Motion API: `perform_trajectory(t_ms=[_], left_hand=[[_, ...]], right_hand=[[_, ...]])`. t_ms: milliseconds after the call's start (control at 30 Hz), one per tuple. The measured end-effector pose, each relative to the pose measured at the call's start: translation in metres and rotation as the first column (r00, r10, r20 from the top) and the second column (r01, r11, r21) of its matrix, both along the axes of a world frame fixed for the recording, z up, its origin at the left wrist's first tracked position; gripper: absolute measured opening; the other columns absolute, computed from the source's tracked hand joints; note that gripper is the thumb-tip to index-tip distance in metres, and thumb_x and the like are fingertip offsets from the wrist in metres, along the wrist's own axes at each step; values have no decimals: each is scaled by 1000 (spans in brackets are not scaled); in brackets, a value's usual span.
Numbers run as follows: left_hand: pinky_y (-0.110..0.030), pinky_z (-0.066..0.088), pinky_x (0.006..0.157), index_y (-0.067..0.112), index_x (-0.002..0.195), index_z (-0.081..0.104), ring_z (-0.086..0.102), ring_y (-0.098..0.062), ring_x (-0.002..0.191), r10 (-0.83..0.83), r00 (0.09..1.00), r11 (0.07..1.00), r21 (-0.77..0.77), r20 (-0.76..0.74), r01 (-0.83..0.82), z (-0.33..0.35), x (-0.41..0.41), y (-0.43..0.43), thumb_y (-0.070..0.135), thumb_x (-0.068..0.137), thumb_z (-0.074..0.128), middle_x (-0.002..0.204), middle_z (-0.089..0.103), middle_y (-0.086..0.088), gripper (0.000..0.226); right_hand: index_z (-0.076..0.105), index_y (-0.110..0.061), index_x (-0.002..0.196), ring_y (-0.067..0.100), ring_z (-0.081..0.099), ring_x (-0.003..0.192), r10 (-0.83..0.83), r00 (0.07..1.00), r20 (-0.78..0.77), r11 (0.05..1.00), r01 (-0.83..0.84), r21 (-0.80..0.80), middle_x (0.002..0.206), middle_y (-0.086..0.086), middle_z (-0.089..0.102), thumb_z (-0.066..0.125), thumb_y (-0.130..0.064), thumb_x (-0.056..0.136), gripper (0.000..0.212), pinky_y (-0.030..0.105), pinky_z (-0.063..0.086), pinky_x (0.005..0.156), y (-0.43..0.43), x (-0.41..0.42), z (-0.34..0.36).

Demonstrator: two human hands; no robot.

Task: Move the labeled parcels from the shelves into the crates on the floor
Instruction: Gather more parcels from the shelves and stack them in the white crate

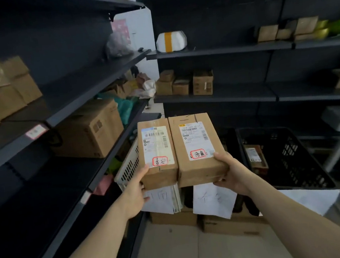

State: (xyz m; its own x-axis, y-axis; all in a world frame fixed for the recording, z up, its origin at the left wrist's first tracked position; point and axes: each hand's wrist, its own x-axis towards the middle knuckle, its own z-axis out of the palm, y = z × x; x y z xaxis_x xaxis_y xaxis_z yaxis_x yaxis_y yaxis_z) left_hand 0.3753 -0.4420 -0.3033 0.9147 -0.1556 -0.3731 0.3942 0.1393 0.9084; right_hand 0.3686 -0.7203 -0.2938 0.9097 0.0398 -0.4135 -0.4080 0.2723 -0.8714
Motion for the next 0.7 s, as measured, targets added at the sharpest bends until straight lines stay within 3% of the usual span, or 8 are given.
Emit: perform_trajectory(t_ms=[100,233,333,467,600,700], left_hand=[[-42,42,84,43,127,51,53,-27,115,-59,997,998,-17,-57,58,-11,51,14,66,66,64,125,60,-2,66],[-39,50,79,27,130,50,53,-28,113,0,997,990,-139,-73,-10,-22,124,19,38,78,66,125,57,-10,55],[-38,47,89,26,126,52,51,-24,115,44,992,981,-184,-119,-66,-24,171,2,36,82,62,123,57,-8,46],[-38,44,89,33,103,56,51,-19,108,50,991,983,-171,-125,-71,-29,220,-30,37,87,57,114,58,-4,17],[-41,41,95,32,106,55,48,-20,113,72,988,987,-135,-138,-91,-49,261,-51,36,87,58,117,56,-4,19],[-42,39,98,29,118,50,46,-22,117,132,976,982,-113,-171,-153,-67,285,-62,36,88,57,118,56,-5,31]], right_hand=[[43,-32,132,32,53,116,-16,999,-29,1000,16,-10,128,8,51,70,-41,76,62,52,54,86,9,44,-8],[43,-32,132,31,54,114,-48,996,-73,996,43,-74,128,7,51,65,-45,86,53,56,52,90,18,108,-12],[39,-35,135,31,53,114,-117,988,-99,987,104,-125,126,4,51,64,-51,84,60,54,51,90,10,143,-14],[38,-35,137,26,53,105,-301,947,-117,946,280,-165,116,-1,53,63,-48,86,58,56,48,93,-28,169,-27],[41,-35,135,25,54,100,-414,891,-187,907,385,-173,111,0,54,64,-47,86,56,57,45,97,-69,195,-53],[41,-35,137,24,53,99,-372,902,-219,922,332,-201,111,-2,53,64,-47,86,57,52,48,88,-84,224,-76]])
